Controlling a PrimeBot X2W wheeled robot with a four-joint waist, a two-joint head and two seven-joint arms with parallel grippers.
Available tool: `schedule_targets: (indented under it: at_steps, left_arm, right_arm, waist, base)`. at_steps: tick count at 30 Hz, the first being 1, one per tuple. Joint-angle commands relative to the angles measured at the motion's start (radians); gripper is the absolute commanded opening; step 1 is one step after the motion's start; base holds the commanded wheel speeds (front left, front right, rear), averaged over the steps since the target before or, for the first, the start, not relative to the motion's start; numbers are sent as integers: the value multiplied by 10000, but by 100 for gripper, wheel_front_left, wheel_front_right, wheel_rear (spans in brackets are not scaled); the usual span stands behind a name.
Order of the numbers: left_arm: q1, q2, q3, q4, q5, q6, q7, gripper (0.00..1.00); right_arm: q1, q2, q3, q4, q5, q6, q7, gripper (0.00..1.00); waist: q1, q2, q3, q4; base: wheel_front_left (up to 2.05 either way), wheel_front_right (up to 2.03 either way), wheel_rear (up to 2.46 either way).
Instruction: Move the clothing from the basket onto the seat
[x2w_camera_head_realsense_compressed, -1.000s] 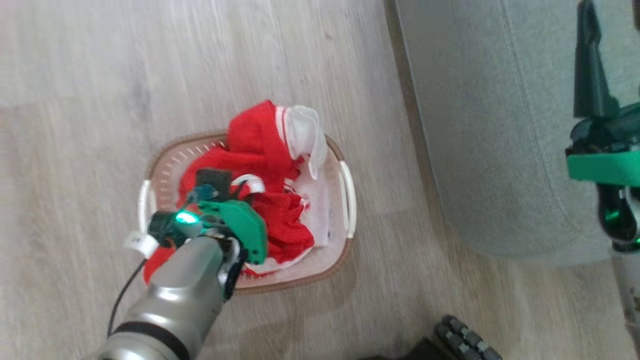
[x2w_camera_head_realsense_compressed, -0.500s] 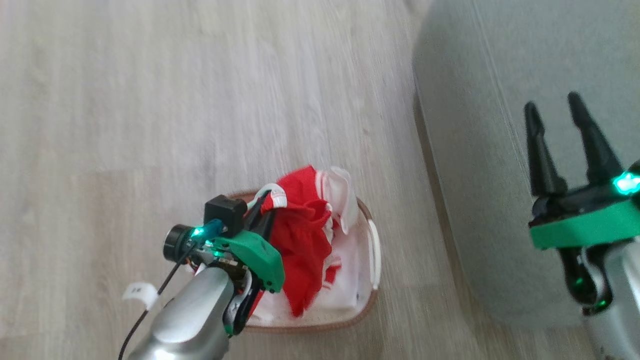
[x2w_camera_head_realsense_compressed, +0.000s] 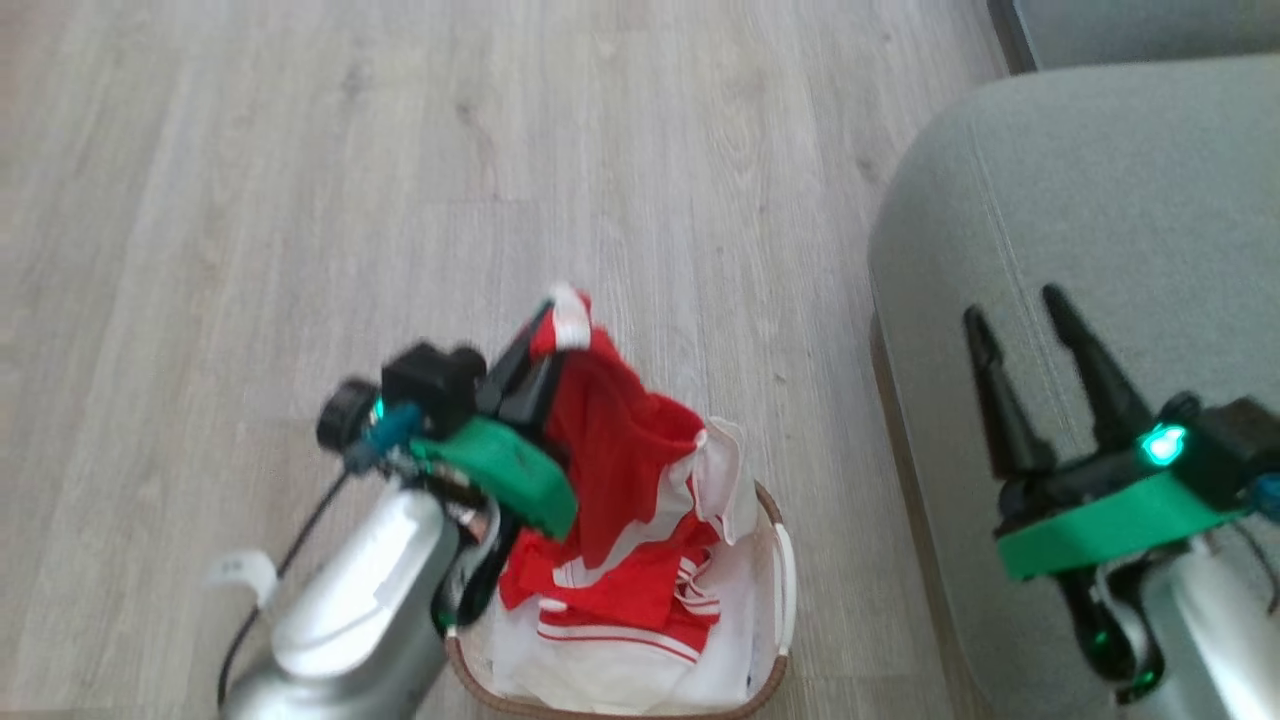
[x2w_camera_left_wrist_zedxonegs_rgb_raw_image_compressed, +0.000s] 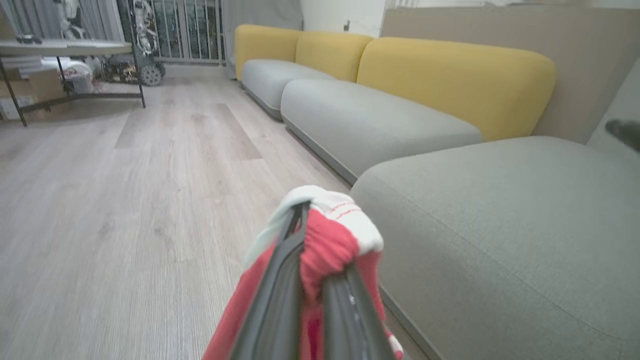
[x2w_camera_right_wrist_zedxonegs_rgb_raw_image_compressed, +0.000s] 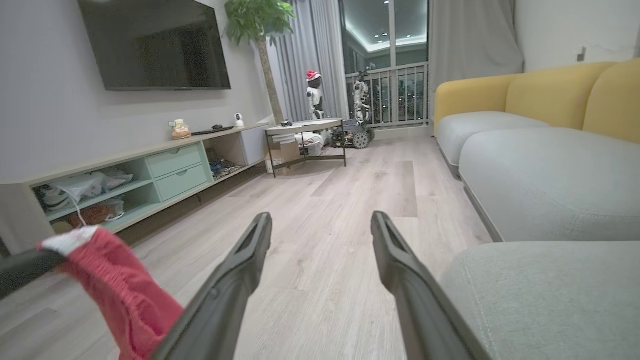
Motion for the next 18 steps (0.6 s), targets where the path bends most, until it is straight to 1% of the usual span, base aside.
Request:
schedule_targets:
  at_steps: [1,10,18]
  left_arm:
    - [-871,231,490,-496,-44,-75,38,0]
    - [-2399,441,602,-1155,-73,-439,774,0]
    - [-2922,549,642,-1477,-109,-468,1108,0]
  right_arm:
    - [-11,-98,254,-269,-46,-2,-63,100]
    - [133,-192,1358,-75,319,-2,-63,100]
    - [188,-348,2108,13,578,-2,-63,100]
  waist:
    - [1,-1,-154,134]
    - [1,-1,-443,112]
    - [1,-1,-567,10]
  base:
    - [0,0,0]
    - [0,0,0]
    - [0,0,0]
